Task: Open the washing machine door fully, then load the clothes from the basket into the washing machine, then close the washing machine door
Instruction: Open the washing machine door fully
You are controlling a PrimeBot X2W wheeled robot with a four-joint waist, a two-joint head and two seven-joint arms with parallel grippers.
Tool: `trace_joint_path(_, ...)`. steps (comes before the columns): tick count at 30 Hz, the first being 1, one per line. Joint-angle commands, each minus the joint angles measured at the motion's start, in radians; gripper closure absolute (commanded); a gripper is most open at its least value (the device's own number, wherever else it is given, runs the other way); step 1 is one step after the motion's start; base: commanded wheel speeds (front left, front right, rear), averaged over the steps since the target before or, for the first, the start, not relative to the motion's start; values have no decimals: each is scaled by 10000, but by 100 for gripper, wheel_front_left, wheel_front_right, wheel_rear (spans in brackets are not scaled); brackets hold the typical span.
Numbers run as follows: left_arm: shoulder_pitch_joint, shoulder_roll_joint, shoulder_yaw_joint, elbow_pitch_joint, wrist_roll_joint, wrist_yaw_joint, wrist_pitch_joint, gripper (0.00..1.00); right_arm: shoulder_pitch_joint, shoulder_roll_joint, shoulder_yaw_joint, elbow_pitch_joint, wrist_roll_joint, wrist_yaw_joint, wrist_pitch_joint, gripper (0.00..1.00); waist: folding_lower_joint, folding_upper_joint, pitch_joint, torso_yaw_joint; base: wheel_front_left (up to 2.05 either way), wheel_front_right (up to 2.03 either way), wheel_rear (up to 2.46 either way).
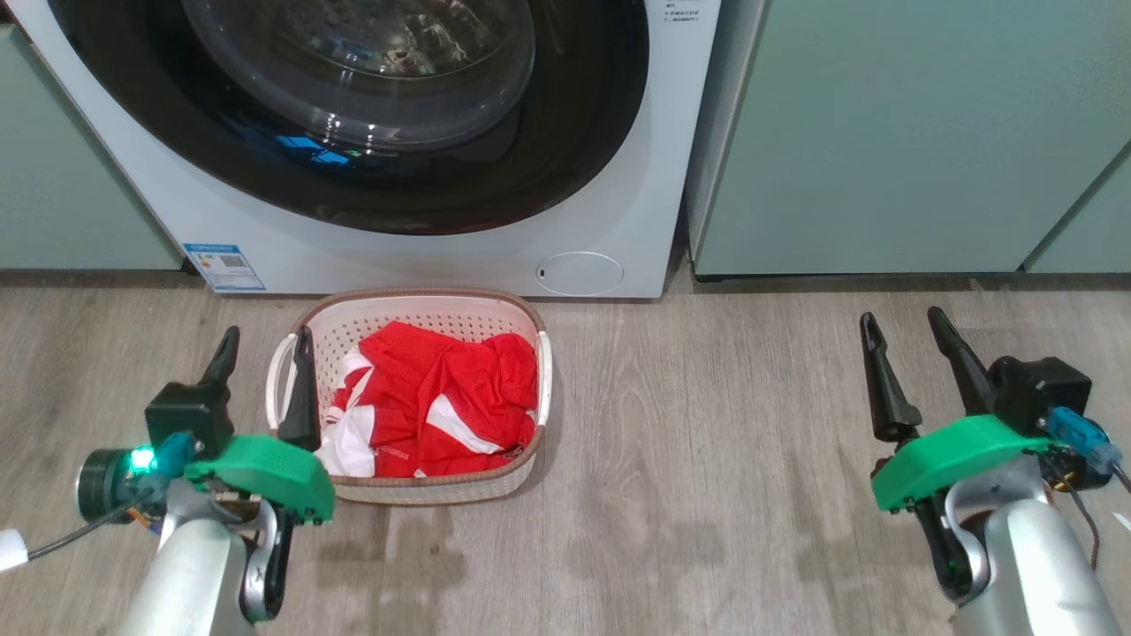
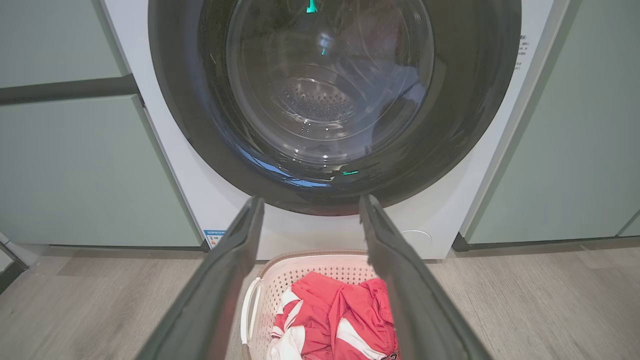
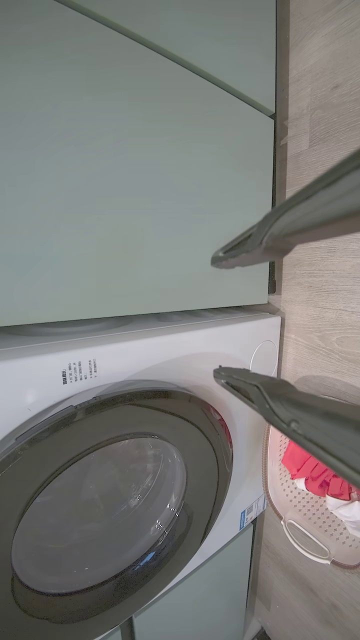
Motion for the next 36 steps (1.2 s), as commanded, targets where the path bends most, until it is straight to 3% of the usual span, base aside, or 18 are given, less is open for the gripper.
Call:
trace_joint_path(1, -538, 336, 318, -321, -63, 20, -108, 0, -468, -22, 269, -276, 53, -2, -135, 0, 0, 0, -3, -6, 0, 0, 0)
trace_joint_path(20, -549, 334, 219, -268, -217, 68, -150, 0, -481, -22, 237, -247, 65, -2, -119, 0, 0, 0, 38, 70, 0, 0, 0)
trace_joint_path(21, -551, 332, 211, -273, -219, 74, -152, 0, -487, -22, 240, -252, 92, -2, -129, 100, 0, 0, 46, 73, 0, 0, 0)
trace_joint_path(30, -583, 351, 166, -342, -238, 123, -170, 0, -571, -22, 211, -192, 480, -2, -82, 100, 0, 0, 145, 66, 0, 0, 0)
trace_joint_path(36, -704, 356, 121, -529, -253, 151, -168, 0, -1126, -22, 223, 185, 2894, -2, 278, 100, 0, 0, 417, 79, 0, 0, 0)
